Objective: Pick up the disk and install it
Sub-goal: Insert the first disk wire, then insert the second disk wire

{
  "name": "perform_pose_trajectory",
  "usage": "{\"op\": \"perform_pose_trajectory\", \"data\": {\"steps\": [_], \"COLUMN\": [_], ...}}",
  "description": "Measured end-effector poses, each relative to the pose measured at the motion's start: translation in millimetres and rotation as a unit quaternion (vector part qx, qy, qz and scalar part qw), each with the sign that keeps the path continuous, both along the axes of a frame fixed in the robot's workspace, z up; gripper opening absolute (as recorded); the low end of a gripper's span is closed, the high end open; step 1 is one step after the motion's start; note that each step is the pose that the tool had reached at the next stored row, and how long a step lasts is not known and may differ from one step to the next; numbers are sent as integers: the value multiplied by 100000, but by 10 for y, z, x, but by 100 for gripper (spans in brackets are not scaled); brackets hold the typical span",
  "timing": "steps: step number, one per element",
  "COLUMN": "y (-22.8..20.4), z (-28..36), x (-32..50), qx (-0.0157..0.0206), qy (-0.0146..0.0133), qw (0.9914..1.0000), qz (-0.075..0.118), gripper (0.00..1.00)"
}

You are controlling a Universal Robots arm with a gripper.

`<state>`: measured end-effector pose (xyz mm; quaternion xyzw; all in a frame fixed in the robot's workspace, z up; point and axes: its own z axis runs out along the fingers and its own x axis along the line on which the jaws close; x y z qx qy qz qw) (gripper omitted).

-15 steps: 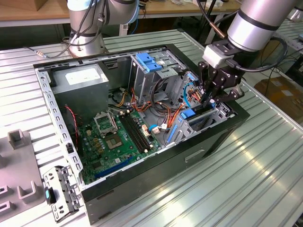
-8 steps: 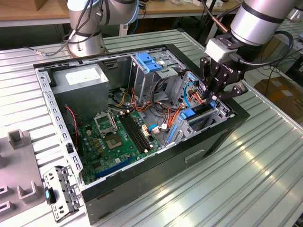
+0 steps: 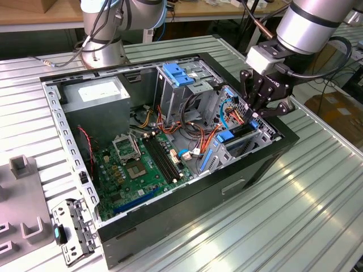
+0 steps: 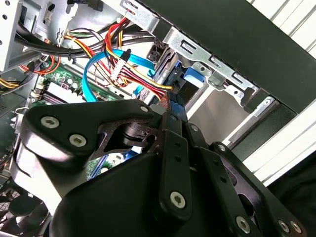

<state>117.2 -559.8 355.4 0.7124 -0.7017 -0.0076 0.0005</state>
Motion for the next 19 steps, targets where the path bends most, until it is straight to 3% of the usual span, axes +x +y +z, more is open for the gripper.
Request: {"op": "perform_pose_trajectory", "data": {"steps": [19], "y": [0], "z": [7], "x": [-32], "qx": [7], "qy": [-1], "qw": [100000], "qz": [-2], "gripper": [11]}}
